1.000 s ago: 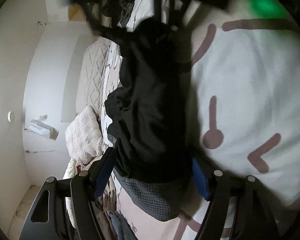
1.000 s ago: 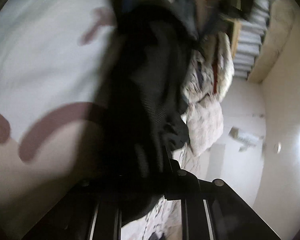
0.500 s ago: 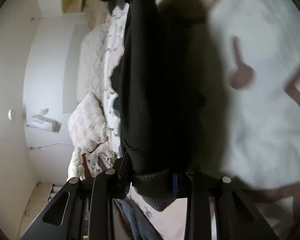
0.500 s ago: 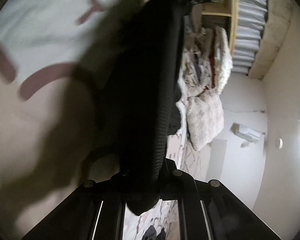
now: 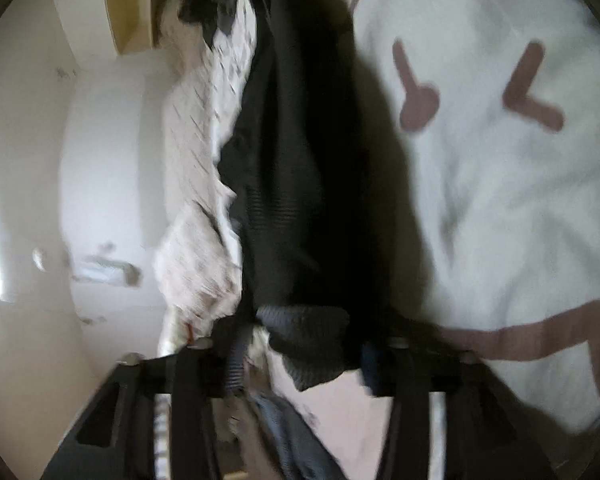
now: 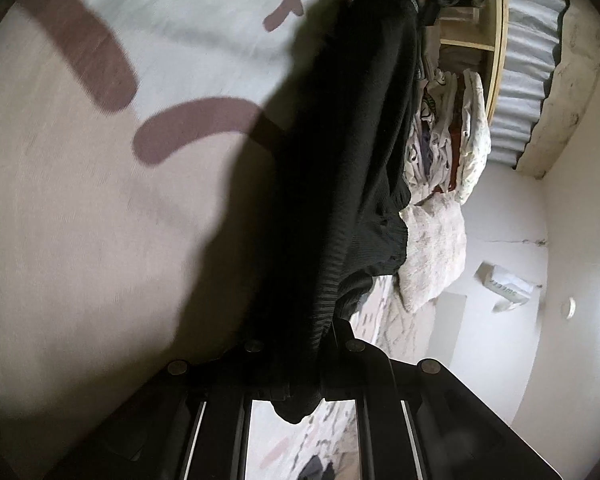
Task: Fold clothes
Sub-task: 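Lift the folded black pants off the sheet with both tools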
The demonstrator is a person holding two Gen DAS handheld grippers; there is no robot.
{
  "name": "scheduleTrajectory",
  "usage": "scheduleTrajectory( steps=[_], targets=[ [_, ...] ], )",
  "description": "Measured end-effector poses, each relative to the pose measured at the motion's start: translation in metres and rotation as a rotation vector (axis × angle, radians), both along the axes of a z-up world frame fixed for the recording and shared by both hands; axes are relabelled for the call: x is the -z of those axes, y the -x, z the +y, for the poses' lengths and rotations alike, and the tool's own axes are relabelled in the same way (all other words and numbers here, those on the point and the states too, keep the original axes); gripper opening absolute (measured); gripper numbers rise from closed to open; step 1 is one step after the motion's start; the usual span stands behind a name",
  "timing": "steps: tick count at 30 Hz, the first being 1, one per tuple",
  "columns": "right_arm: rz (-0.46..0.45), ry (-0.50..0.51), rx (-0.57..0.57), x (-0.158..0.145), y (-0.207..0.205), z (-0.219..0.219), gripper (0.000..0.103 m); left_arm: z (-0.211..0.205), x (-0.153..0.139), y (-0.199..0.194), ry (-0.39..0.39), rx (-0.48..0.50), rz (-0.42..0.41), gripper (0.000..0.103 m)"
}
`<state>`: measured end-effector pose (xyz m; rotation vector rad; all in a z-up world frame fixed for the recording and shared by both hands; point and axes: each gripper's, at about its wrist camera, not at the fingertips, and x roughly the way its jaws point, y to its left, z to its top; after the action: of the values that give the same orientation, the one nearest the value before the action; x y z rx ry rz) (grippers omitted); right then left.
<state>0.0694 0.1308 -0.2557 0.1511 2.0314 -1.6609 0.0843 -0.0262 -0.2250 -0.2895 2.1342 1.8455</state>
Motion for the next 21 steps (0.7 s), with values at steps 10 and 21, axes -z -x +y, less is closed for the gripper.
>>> scheduleTrajectory(
  steps=[10, 21],
  targets=[
    [-0.022, 0.003, 0.016, 0.009, -0.008, 0.008, 0.010, 0.022, 0.009, -0.013, 0.010, 0.055, 0.007, 0.071],
    [-0.055, 0.116, 0.056, -0.013, -0.003, 0.005, 0.010, 0.020, -0.005, 0.012, -0.150, -0.139, -0.207, 0.030]
  ],
)
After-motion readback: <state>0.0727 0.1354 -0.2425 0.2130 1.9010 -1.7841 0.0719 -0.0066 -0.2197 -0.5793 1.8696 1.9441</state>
